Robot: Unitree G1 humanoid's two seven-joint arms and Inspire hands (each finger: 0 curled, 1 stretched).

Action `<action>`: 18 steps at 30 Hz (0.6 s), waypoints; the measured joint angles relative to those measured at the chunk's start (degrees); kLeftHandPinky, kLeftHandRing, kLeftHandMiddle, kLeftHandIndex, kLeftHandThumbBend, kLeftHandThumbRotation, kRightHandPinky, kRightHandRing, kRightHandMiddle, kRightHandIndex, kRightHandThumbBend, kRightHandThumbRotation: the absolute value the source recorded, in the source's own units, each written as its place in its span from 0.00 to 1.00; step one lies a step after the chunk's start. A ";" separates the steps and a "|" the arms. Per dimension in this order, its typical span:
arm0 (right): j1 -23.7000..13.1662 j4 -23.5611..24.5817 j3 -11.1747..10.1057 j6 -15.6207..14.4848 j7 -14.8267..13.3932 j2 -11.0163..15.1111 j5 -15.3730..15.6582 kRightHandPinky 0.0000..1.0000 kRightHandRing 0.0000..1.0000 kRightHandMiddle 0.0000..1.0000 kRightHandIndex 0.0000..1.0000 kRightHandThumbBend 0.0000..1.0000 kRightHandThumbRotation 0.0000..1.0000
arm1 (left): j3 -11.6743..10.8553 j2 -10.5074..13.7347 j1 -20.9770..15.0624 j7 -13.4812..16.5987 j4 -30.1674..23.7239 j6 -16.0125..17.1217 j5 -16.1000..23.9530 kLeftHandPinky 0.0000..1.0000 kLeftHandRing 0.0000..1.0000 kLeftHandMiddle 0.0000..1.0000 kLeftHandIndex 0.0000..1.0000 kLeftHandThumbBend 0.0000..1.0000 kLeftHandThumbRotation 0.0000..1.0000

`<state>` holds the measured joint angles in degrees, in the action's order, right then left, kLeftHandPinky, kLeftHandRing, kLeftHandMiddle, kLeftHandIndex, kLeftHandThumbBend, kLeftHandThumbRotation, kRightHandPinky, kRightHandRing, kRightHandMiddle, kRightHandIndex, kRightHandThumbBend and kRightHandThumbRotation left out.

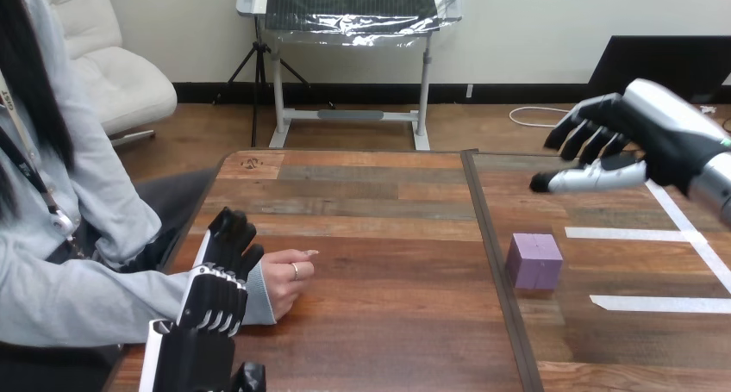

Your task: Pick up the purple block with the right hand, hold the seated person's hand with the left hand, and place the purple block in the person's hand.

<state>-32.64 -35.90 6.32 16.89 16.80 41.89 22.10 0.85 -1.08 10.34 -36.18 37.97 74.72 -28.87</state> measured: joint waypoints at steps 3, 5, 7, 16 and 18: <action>-0.39 0.00 -0.13 0.00 0.00 0.45 0.00 0.55 0.58 0.61 0.62 0.95 0.51 | -0.04 0.02 -0.24 -0.02 0.03 -0.02 0.03 0.92 0.95 0.96 0.94 0.99 0.72; -0.58 -0.01 -0.18 0.00 0.00 0.67 0.00 0.56 0.58 0.61 0.63 0.95 0.51 | -0.11 0.06 -0.38 -0.01 0.09 -0.02 0.07 0.92 0.95 0.96 0.94 0.99 0.72; -0.78 -0.01 -0.21 0.00 0.00 0.80 0.00 0.56 0.59 0.61 0.63 0.96 0.51 | -0.24 0.06 -0.51 0.00 0.18 -0.01 0.07 0.92 0.95 0.96 0.94 0.99 0.73; -1.51 -0.95 -0.17 0.63 -0.01 0.82 0.10 0.58 0.61 0.64 0.66 0.99 0.53 | -0.69 0.04 -0.88 -0.05 0.51 -0.03 0.09 0.91 0.95 0.96 0.94 0.99 0.72; -1.83 -1.58 -0.09 0.87 -0.01 0.78 0.22 0.58 0.62 0.65 0.67 0.99 0.55 | -0.74 0.04 -0.88 -0.07 0.51 -0.09 0.09 0.91 0.95 0.95 0.94 0.99 0.72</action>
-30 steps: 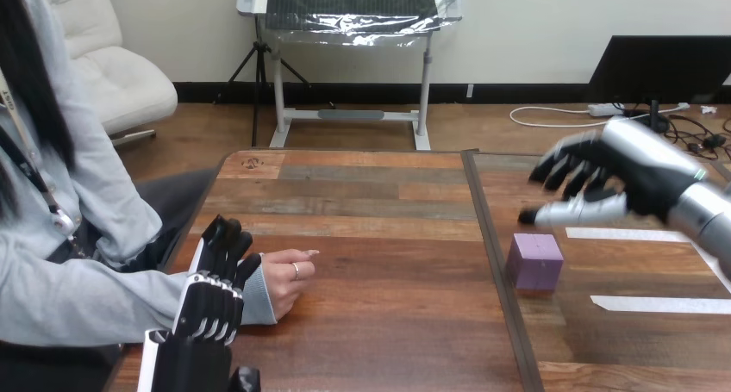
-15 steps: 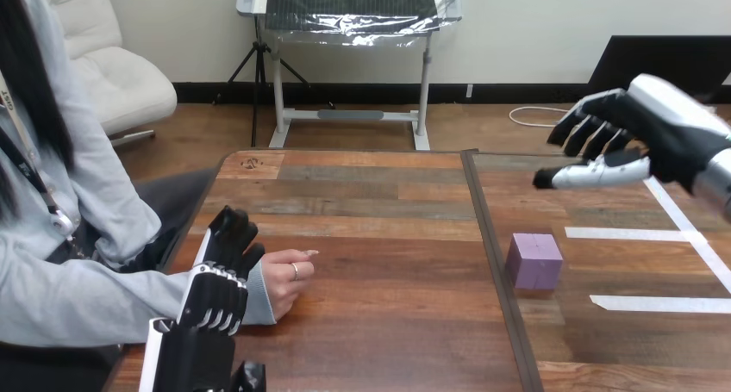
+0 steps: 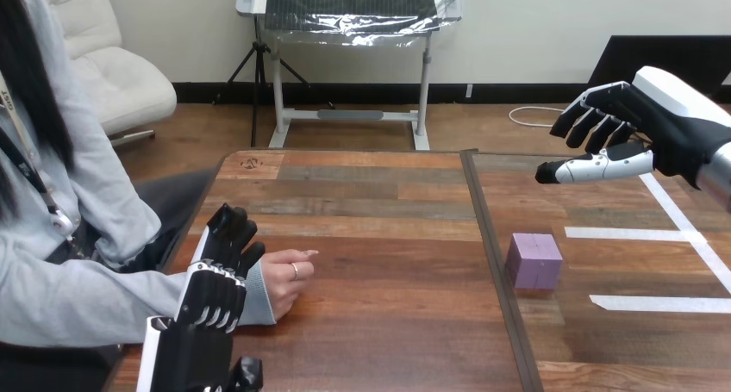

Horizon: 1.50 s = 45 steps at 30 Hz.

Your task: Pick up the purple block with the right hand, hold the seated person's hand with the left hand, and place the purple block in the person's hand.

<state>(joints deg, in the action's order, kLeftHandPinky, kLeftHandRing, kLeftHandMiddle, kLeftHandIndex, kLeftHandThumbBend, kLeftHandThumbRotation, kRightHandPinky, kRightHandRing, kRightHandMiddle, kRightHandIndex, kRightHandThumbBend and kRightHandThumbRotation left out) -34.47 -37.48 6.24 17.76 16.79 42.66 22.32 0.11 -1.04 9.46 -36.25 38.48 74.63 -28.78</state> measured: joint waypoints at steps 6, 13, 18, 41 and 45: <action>-1.79 -3.82 0.75 1.65 -0.32 -0.17 0.61 0.61 0.65 0.68 0.70 1.00 0.59 | -0.39 0.03 0.00 -0.28 0.00 -0.11 -0.04 0.91 0.95 0.96 0.94 0.98 0.71; -4.40 -9.99 2.29 4.39 -0.99 -0.61 1.58 0.63 0.68 0.72 0.74 1.00 0.62 | -0.50 0.02 -0.02 -1.06 0.00 -0.37 -0.38 0.93 0.96 0.97 0.94 0.96 0.69; -6.54 -14.90 3.37 4.77 -1.11 -1.73 2.54 0.63 0.69 0.73 0.77 1.00 0.60 | -0.57 -0.02 -0.04 -1.50 0.00 -0.75 -0.46 0.94 0.96 0.96 0.94 0.97 0.69; -9.80 -32.06 8.29 4.12 -1.90 -9.64 4.98 0.44 0.55 0.60 0.88 1.00 0.48 | -0.79 -0.38 0.00 -1.70 -0.02 -1.30 -0.06 0.97 0.98 0.97 0.95 1.00 0.72; -10.05 -33.51 8.48 3.80 -3.83 -10.53 4.94 0.46 0.60 0.63 0.89 1.00 0.48 | -0.77 -0.43 0.16 -1.69 -0.05 -1.33 0.04 0.99 0.99 0.98 0.95 1.00 0.72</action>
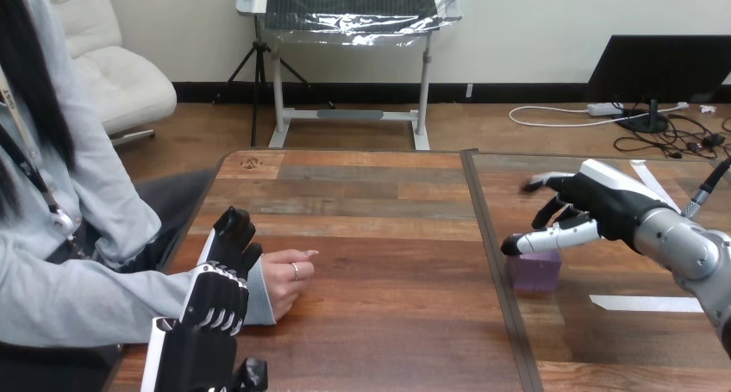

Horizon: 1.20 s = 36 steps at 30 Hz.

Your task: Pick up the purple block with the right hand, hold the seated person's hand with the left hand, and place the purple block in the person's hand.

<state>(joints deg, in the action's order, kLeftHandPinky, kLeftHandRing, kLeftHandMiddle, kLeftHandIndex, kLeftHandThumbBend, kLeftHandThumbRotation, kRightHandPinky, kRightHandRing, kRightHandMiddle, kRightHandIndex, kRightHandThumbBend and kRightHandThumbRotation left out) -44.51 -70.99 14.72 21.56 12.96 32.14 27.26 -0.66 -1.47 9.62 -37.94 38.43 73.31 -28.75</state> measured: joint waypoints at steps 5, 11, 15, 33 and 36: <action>-1.31 -1.72 0.28 -0.46 -0.29 -0.34 0.20 0.52 0.66 0.68 0.90 1.00 0.49 | 0.13 -0.07 0.26 -0.01 -0.23 -0.29 0.02 1.00 0.99 0.98 0.96 1.00 0.71; -1.69 -2.67 0.32 -0.47 -0.42 -0.69 0.18 0.53 0.65 0.66 0.91 1.00 0.52 | 0.13 -0.14 0.99 0.09 -0.54 -0.30 0.08 1.00 0.99 0.98 0.96 1.00 0.72; -1.76 -3.04 0.56 -1.24 -1.14 -0.94 0.25 0.55 0.67 0.69 0.92 1.00 0.56 | 0.13 -0.17 1.42 0.15 -0.58 -0.31 0.08 1.00 0.99 0.98 0.96 1.00 0.72; -0.78 -6.14 2.40 -8.26 -1.36 -3.42 1.95 0.77 0.84 0.87 0.92 0.99 0.68 | 0.14 -0.61 1.90 0.56 -0.71 -0.24 0.03 0.97 0.98 0.98 0.96 0.99 0.70; -0.88 -6.10 2.43 -8.23 -1.20 -3.18 1.96 0.75 0.82 0.85 0.90 0.99 0.68 | 0.20 -0.61 1.92 0.59 -0.80 -0.24 0.04 0.97 0.98 0.98 0.96 1.00 0.70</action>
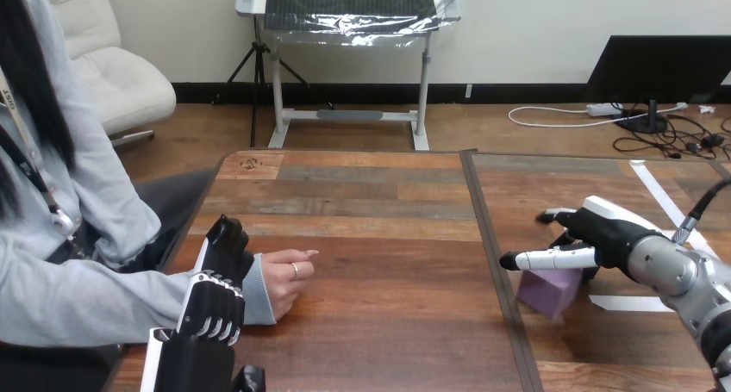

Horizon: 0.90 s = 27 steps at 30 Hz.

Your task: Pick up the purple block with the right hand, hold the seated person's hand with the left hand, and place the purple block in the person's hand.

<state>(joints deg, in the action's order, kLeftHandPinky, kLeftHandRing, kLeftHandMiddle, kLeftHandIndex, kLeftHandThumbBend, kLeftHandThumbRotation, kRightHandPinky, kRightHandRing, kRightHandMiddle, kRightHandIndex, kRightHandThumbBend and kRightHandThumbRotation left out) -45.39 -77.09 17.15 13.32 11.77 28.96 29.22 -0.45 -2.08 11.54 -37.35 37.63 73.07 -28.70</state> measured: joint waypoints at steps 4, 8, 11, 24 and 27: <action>-0.02 0.00 0.05 0.01 0.24 -0.01 -0.01 0.69 0.79 0.82 0.88 1.00 0.70 | 0.09 -0.01 0.31 0.03 -0.49 0.00 0.01 0.96 0.99 0.98 0.96 1.00 0.70; -0.02 0.01 0.05 0.19 0.26 0.00 0.00 0.67 0.77 0.80 0.87 1.00 0.72 | 0.08 0.00 0.76 0.05 -1.04 0.00 0.00 0.97 0.99 0.98 0.96 1.00 0.70; -0.02 0.01 0.07 0.22 0.23 0.00 0.01 0.65 0.75 0.79 0.87 1.00 0.72 | 0.09 0.03 1.00 0.03 -1.29 -0.01 -0.06 0.97 1.00 0.99 0.97 1.00 0.70; -0.02 0.04 -0.04 0.23 0.23 0.04 -0.16 0.65 0.77 0.81 0.90 1.00 0.71 | 0.07 0.20 1.31 -0.02 -1.59 -0.06 -0.24 0.99 1.00 1.00 0.98 0.99 0.70; -0.02 0.05 -0.21 0.24 0.21 0.04 -0.29 0.61 0.72 0.76 0.91 1.00 0.70 | 0.08 0.15 1.36 -0.02 -1.62 -0.09 -0.24 0.99 1.00 1.00 0.98 0.99 0.70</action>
<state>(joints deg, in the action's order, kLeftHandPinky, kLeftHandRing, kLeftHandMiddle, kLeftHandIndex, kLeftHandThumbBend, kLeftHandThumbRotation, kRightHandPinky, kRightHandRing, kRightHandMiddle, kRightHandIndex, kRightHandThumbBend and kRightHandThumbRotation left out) -45.41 -77.04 16.94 13.56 11.97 29.00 28.93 -0.38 -1.93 12.90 -37.37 36.01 72.98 -28.94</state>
